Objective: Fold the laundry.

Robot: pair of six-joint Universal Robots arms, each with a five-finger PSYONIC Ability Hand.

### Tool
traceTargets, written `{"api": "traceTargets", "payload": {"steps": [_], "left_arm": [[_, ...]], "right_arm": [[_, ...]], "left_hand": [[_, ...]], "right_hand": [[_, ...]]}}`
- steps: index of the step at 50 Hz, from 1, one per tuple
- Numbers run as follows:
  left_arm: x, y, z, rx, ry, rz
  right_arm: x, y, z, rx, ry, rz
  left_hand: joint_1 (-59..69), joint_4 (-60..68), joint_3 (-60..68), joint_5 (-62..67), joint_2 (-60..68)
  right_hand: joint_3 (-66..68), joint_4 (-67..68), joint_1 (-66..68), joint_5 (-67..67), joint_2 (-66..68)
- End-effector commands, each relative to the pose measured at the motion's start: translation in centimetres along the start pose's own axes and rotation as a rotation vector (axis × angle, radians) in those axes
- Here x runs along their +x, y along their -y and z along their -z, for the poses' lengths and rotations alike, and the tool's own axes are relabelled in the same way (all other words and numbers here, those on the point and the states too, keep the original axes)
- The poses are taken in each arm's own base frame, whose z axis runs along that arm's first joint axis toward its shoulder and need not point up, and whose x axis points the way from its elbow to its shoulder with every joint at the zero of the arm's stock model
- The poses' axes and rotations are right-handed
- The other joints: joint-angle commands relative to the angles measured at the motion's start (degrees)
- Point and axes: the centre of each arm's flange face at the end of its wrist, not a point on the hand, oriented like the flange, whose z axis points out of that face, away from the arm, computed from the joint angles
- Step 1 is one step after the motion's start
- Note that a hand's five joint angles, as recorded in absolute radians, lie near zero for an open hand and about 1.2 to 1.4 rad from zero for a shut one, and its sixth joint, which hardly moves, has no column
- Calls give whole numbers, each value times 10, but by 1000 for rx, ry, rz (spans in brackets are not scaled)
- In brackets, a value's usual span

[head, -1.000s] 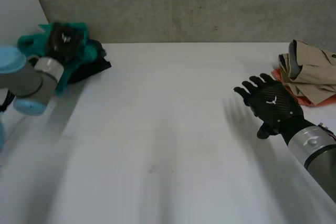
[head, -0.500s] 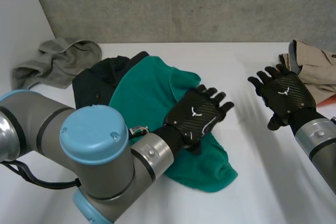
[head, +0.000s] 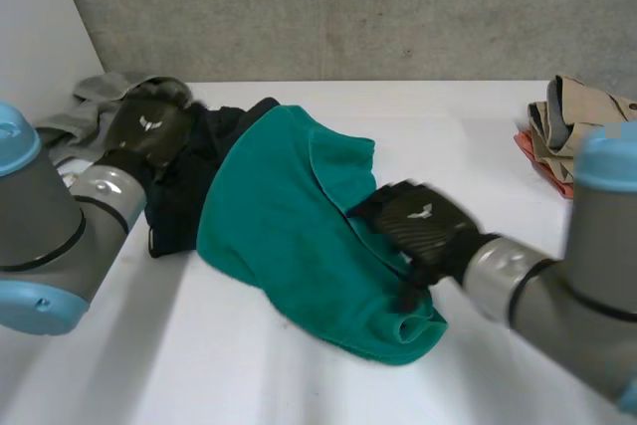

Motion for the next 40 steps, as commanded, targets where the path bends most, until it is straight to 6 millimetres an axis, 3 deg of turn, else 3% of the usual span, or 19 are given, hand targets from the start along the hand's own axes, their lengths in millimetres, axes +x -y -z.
{"api": "traceTargets", "payload": {"steps": [1, 6, 10, 11, 14, 17, 21, 22, 25, 26, 29, 30, 34, 37, 40], "left_arm": [[-19, -58, -18, -181, 20, -115], [-18, -55, -15, -173, 19, -105], [-20, -46, -9, -153, 26, -78], [-20, -40, -6, -138, 28, -71], [-18, -34, -3, -120, 25, -68], [-13, -25, 1, -94, 13, -70], [-7, -18, 6, -74, -7, -74], [-4, -17, 7, -70, -17, -73], [2, -17, 10, -67, -38, -75], [7, -17, 12, -66, -60, -75], [14, -16, 15, -61, -85, -76], [17, -16, 16, -60, -93, -77], [22, -16, 16, -50, -107, -84], [26, -14, 14, -38, -116, -86], [43, -19, 4, -25, -177, -86]], "right_arm": [[-53, -22, -26, -40, 113, 23], [-52, -41, -37, -99, 38, 84], [-41, -46, -38, -114, -59, 140], [-38, -48, -39, -106, -83, 148], [-35, -42, -35, -58, -115, 153], [-30, -17, -13, 69, -168, 185], [2, -6, 10, 126, -294, 221], [19, -6, 17, 113, -349, 246], [44, -11, 26, 66, -425, 309], [63, -16, 32, 15, -483, 355], [96, -29, 40, -87, -564, 389], [119, -38, 46, -149, -620, 404], [155, -51, 58, -231, -713, 389], [145, -50, 54, -201, -662, 380], [131, -51, 49, -163, -602, 348]], "left_hand": [[15, 10, 6, 12, 10], [15, 10, 6, 12, 10], [15, 10, 6, 12, 10], [15, 10, 6, 12, 10], [15, 10, 6, 12, 10], [15, 10, 6, 12, 10], [15, 10, 6, 12, 10], [15, 10, 6, 12, 10], [15, 10, 6, 12, 10], [15, 10, 6, 12, 10], [15, 10, 6, 12, 10], [15, 10, 6, 12, 10], [15, 10, 6, 12, 10], [15, 10, 6, 12, 10], [20, 15, 11, 17, 15]], "right_hand": [[-23, -22, -33, -24, -21], [-6, -5, -16, -7, -4], [383, 385, 374, 383, 385], [674, 675, 664, 673, 676], [677, 678, 667, 676, 679], [677, 678, 667, 676, 679], [677, 678, 667, 676, 679], [677, 678, 667, 676, 679], [677, 678, 667, 676, 679], [677, 678, 667, 676, 679], [677, 678, 667, 676, 679], [677, 678, 667, 676, 679], [677, 678, 667, 676, 679], [677, 678, 667, 676, 679], [677, 678, 667, 676, 679]]}}
